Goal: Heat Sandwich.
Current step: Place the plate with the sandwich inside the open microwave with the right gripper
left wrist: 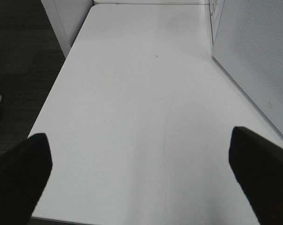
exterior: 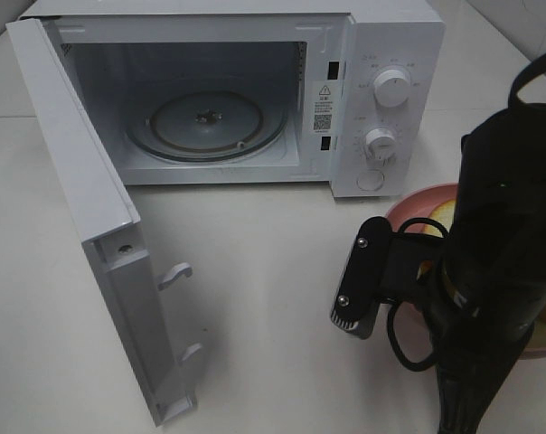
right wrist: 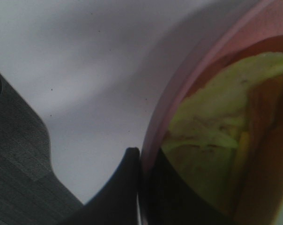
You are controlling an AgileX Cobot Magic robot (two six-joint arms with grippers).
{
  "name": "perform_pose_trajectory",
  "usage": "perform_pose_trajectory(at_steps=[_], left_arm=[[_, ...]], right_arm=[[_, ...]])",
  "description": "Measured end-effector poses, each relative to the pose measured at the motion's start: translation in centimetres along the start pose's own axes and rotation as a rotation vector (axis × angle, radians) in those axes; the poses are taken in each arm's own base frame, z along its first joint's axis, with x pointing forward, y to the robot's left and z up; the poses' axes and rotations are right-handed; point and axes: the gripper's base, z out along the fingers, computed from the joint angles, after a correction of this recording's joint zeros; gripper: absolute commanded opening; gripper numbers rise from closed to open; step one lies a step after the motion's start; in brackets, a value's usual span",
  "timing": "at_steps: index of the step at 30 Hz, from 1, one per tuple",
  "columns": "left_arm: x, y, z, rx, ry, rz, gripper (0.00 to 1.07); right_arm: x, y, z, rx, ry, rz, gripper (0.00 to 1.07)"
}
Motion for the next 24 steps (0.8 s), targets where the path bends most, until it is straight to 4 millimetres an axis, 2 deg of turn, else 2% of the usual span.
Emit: perform_pose_trajectory(at_steps=[9, 24], left_arm=[[0.0, 0.0, 0.0, 0.000, 0.000, 0.000, 0.98], [0.0, 0.0, 0.0, 0.000, 0.000, 0.000, 0.98]], right_arm=[[-0.8, 0.0, 0.0, 0.002, -0.083, -0.165, 0.00], [-1.5, -0.2, -0.1, 0.042, -0.160, -0.243, 0.02]])
